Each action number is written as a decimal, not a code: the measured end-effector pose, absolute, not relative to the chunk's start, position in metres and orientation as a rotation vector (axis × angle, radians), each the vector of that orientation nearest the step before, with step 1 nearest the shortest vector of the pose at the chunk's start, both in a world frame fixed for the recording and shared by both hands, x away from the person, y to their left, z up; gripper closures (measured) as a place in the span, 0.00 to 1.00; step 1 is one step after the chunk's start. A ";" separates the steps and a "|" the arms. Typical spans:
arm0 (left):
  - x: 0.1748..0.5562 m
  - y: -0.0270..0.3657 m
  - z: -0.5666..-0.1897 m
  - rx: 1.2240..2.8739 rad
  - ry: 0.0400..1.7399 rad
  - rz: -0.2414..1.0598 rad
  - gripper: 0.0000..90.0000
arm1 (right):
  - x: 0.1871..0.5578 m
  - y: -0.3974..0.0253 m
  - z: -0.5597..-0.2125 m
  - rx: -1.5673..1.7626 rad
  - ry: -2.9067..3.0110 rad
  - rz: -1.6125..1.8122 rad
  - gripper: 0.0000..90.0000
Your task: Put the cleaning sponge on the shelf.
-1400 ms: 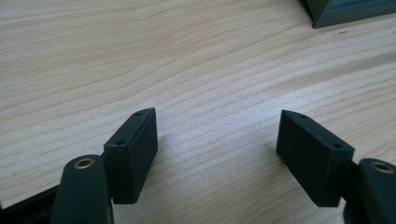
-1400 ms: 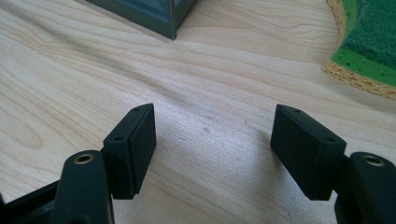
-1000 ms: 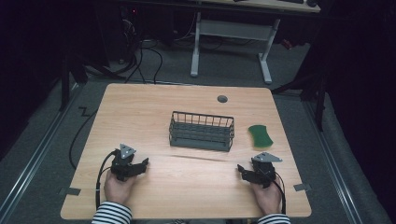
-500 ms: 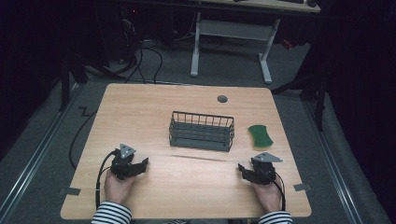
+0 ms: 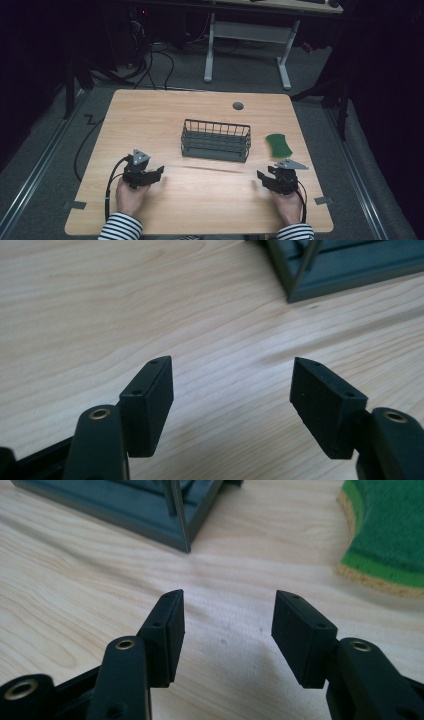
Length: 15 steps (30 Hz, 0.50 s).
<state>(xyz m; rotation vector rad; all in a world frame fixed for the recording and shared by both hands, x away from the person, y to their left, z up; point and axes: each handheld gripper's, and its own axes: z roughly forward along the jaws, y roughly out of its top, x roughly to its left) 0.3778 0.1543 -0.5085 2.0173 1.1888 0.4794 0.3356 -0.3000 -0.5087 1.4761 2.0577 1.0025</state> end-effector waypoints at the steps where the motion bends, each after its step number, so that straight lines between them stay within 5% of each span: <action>1: 0.379 0.151 -0.505 2.020 1.179 0.473 0.38 | 0.336 -0.300 -0.509 1.476 2.058 1.002 0.54; 15: 0.403 0.116 -0.477 2.041 1.085 0.452 0.49 | 0.365 -0.283 -0.486 1.435 2.097 1.056 0.62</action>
